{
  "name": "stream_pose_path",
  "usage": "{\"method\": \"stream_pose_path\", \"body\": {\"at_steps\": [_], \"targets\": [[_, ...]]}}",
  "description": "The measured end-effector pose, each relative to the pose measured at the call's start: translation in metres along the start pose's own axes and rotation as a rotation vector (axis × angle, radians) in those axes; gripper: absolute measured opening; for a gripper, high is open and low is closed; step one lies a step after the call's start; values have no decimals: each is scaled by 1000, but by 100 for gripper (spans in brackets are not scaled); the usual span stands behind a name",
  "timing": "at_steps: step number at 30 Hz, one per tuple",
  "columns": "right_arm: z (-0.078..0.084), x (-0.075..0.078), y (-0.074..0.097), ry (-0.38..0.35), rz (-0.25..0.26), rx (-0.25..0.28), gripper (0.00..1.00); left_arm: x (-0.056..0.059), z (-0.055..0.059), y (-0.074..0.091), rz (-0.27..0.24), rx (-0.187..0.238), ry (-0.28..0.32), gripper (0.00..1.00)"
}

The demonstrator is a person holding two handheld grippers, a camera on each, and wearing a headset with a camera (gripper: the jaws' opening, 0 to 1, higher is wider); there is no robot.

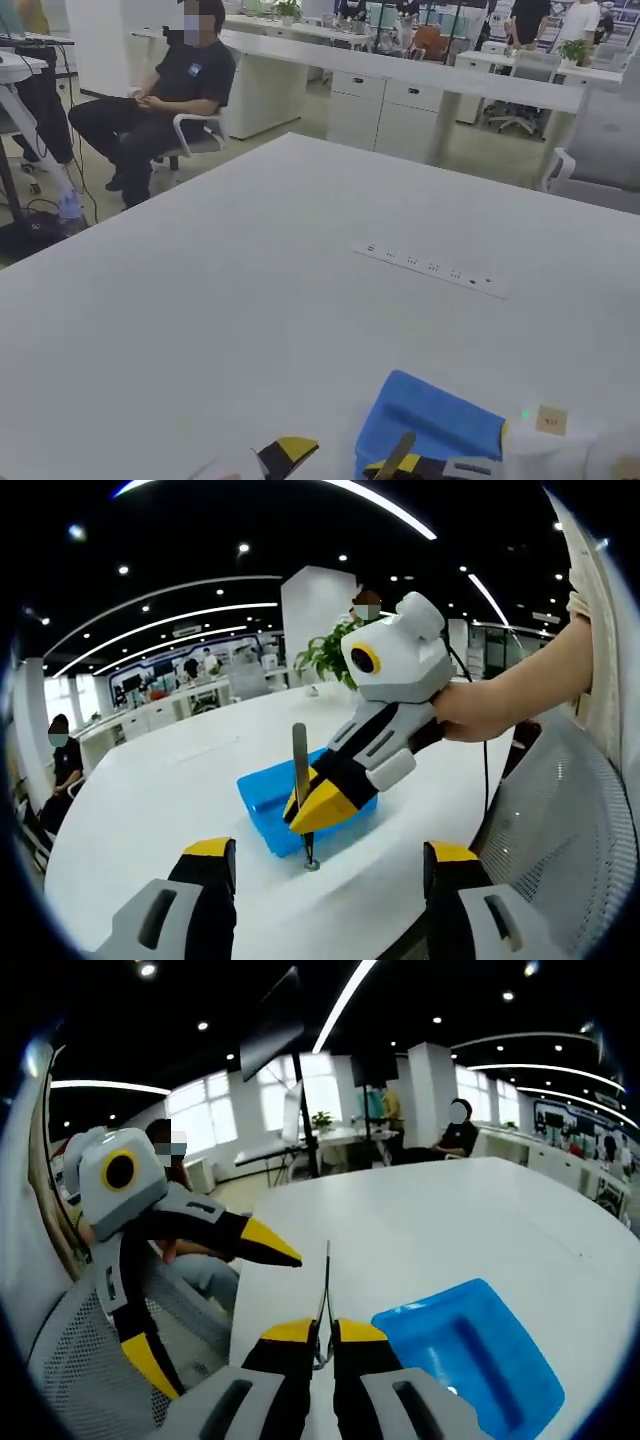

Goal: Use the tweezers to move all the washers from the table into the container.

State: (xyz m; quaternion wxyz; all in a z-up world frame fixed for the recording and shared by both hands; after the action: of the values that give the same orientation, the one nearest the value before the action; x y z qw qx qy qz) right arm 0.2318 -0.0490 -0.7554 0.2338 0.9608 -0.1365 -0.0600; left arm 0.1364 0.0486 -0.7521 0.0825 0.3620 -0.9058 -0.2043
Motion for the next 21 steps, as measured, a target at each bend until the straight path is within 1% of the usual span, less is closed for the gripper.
{"method": "stream_pose_path", "body": {"at_steps": [2,6,10,11,13,15,16,18,20,21], "targets": [[-4,4,4,-8,7,15,3,0,0,0,3,-1,1,77],[-14,18,13,-61,42,65,3,0,0,0,2,0,1,77],[-21,36,20,-100,88,98,3,0,0,-1,1,-4,-1,77],[-23,41,22,-124,104,114,3,0,0,-1,-1,-4,0,77],[-24,49,23,-145,127,122,3,-1,0,-1,-2,-4,0,77],[-23,56,23,-165,151,121,3,-1,0,-1,-1,-6,-1,77],[-22,61,22,-178,177,113,3,-1,0,-1,-3,-8,-2,77],[-19,68,20,-194,211,103,3,-1,0,-1,-2,-7,-1,77],[-14,76,17,-212,262,75,3,-1,0,-1,1,-4,0,77],[-12,78,15,-209,276,65,3,-1,0,-1,1,-5,-1,77]]}}
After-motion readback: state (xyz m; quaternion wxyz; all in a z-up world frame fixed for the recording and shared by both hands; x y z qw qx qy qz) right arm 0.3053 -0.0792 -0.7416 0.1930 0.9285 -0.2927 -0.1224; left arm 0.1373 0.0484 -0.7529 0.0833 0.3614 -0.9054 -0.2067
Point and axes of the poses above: the centre of the closed fingertips' face, and the gripper's own axes: y roughly backward along the fingers, x roughly to its right, z roughly out of its underside, the point moved 8 cm from there along y, roughly backward along the fingers, and after that the axes turned 11 degrees about z, right-handed, at the moved point
